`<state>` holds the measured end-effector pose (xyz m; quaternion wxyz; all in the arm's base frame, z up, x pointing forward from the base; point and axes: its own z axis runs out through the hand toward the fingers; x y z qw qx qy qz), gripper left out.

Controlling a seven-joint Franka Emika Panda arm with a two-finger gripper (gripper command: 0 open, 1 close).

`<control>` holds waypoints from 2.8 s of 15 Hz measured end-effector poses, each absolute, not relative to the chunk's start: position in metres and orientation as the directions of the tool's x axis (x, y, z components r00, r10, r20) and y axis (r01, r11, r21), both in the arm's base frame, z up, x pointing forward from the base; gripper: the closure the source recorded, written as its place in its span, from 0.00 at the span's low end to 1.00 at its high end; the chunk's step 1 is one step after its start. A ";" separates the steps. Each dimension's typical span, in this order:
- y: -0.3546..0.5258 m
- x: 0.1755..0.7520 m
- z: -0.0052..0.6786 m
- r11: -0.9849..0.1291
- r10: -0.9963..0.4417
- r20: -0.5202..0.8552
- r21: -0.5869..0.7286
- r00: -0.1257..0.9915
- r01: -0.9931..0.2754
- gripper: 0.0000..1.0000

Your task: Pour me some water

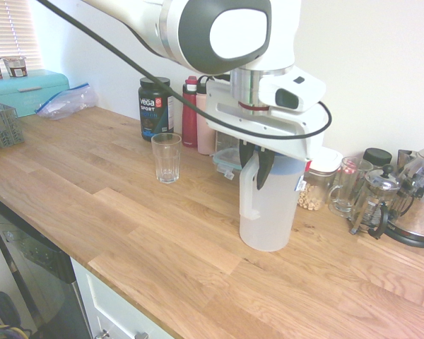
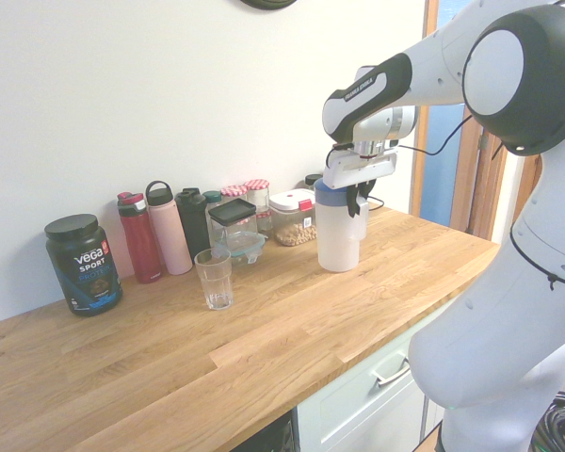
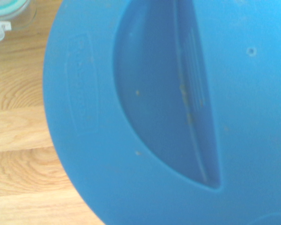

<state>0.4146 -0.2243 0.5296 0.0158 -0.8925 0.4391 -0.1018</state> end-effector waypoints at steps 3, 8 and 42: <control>-0.213 0.403 0.571 -0.726 -0.685 0.184 -0.083 0.705 -0.683 1.00; -0.135 0.416 0.588 -0.889 -0.444 0.193 0.025 0.875 -0.457 1.00; 0.104 0.521 0.534 -0.724 0.049 -0.212 0.666 0.976 0.181 1.00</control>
